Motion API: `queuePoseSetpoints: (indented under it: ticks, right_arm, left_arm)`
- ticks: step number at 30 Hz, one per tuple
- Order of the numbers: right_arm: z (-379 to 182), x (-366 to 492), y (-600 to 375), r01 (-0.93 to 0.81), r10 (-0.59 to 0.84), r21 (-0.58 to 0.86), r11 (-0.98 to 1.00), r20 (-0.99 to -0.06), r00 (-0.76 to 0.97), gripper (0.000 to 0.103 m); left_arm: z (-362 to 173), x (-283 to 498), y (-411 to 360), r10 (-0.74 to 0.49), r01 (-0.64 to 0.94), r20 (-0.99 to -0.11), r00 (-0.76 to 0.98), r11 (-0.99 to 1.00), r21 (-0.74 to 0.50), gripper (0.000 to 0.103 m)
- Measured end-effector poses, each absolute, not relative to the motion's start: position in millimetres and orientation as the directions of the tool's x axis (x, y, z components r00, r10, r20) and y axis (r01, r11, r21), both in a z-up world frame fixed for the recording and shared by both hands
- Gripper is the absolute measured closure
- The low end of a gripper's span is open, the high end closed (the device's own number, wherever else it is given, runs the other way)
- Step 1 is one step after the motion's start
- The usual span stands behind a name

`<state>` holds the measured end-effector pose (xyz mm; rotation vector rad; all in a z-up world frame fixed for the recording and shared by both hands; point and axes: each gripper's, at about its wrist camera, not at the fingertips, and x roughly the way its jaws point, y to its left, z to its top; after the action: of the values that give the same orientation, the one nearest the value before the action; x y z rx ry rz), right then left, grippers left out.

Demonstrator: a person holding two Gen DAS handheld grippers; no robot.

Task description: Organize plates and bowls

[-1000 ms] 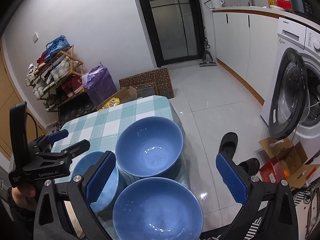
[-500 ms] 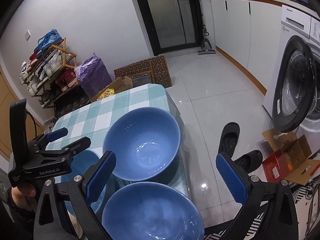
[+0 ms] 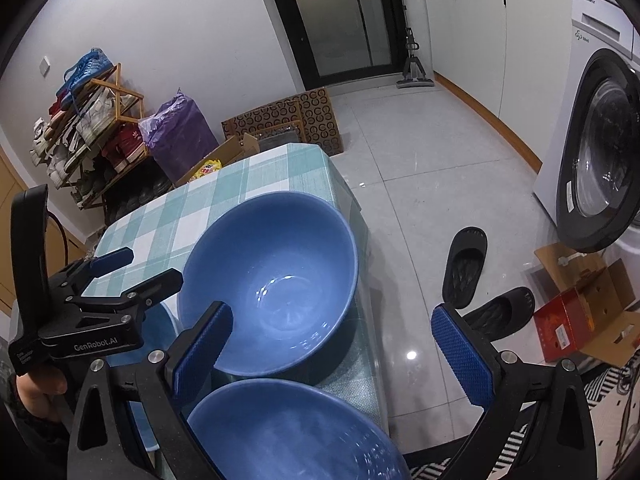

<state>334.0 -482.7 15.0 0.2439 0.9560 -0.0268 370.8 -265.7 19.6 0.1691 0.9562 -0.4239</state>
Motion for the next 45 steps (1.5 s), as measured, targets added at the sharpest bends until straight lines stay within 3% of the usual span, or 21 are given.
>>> queuePoseSetpoints:
  ticks: [10,19,22,24,26,31,45]
  right_arm:
    - [-7,349,-486,0.135,0.09,0.191,0.972,-0.84,0.535,0.004]
    - [-25,359,-491,0.145,0.11,0.208,0.967,-0.86,0.499,0.018]
    - [-26,361,-489,0.136,0.113,0.206,0.969,-0.86,0.497,0.019]
    - [-26,361,-488,0.127,0.114,0.202,0.971,-0.861,0.496,0.026]
    - [-26,360,-487,0.121,0.115,0.2,0.972,-0.86,0.497,0.027]
    - [-26,359,-483,0.102,0.113,0.187,0.977,-0.861,0.496,0.038]
    - [-31,361,-479,0.103,0.087,0.156,0.982,-0.87,0.486,0.073]
  left_arm:
    - [5,380,-274,-0.249,0.416,-0.836,0.488,0.909,-0.028,0.004]
    - [-5,383,-279,-0.252,0.438,-0.85,0.463,0.899,-0.028,0.028]
    - [-7,384,-281,-0.248,0.44,-0.852,0.462,0.898,-0.022,0.032]
    - [-7,384,-282,-0.247,0.441,-0.851,0.463,0.897,-0.021,0.036]
    - [-8,385,-283,-0.251,0.445,-0.855,0.453,0.895,-0.027,0.041]
    - [-10,383,-284,-0.282,0.471,-0.86,0.425,0.881,-0.056,0.063]
    - [-9,380,-287,-0.291,0.488,-0.853,0.434,0.871,-0.049,0.09]
